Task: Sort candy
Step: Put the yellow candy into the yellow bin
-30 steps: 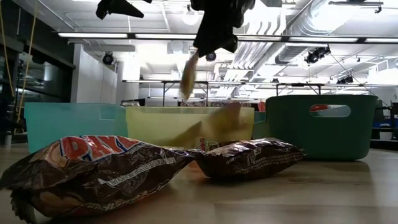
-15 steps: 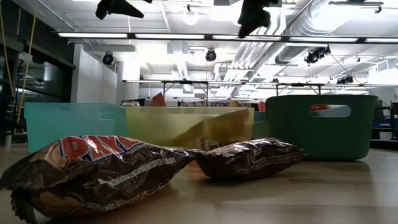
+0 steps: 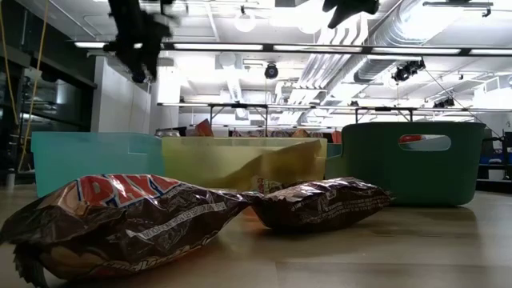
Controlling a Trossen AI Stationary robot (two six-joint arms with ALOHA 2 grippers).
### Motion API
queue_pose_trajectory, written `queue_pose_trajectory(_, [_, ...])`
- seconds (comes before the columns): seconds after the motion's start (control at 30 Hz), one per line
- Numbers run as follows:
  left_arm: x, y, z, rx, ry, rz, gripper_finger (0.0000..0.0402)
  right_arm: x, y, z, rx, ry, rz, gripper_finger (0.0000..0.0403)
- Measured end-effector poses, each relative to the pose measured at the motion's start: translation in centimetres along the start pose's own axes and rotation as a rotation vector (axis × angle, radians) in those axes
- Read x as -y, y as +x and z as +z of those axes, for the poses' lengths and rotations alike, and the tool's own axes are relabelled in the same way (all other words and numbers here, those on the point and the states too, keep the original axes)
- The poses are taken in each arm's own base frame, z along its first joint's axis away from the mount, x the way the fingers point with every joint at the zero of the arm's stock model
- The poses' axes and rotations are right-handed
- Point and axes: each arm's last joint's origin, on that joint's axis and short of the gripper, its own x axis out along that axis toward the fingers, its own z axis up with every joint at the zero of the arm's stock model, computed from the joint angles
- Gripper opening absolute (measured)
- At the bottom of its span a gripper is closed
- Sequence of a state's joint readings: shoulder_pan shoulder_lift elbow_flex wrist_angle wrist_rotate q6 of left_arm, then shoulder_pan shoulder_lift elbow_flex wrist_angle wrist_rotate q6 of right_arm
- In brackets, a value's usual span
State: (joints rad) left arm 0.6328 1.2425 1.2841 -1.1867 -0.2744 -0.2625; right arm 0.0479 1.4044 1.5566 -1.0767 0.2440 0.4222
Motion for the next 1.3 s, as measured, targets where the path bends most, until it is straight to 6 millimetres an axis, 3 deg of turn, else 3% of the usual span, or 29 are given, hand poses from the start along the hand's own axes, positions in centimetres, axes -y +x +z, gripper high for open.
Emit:
queue_pose_trajectory(0.2, [-1.7,6.4,-0.9,-0.262,0.143,0.037,0.0209,-0.1,0.1,0.0,-0.004,0.005,-0.001,0.0206])
queue_pose_trajectory(0.43, [-1.2,11.7,-4.4,-0.282,0.162,-0.057,0.0209,0.0,0.1,0.0,-0.006,0.006,-0.004,0.0206])
queue_pose_trajectory(0.8, [-0.9,15.0,-5.8,-0.233,0.387,0.079,0.0209,0.5,0.3,0.2,-0.004,0.038,-0.017,0.0206])
queue_pose_trajectory(1.1, [-0.2,18.2,-5.1,-0.21,0.442,0.116,0.0207,0.5,0.3,0.2,0.004,0.094,-0.033,0.0206])
queue_pose_trajectory(1.2, [-0.2,18.7,-5.1,-0.228,0.453,0.13,0.0182,0.5,0.3,0.2,0.004,0.094,-0.033,0.0206])
queue_pose_trajectory(1.3, [-0.2,18.7,-5.2,-0.236,0.451,0.131,0.0118,0.5,0.3,0.2,0.005,0.112,-0.033,0.0206])
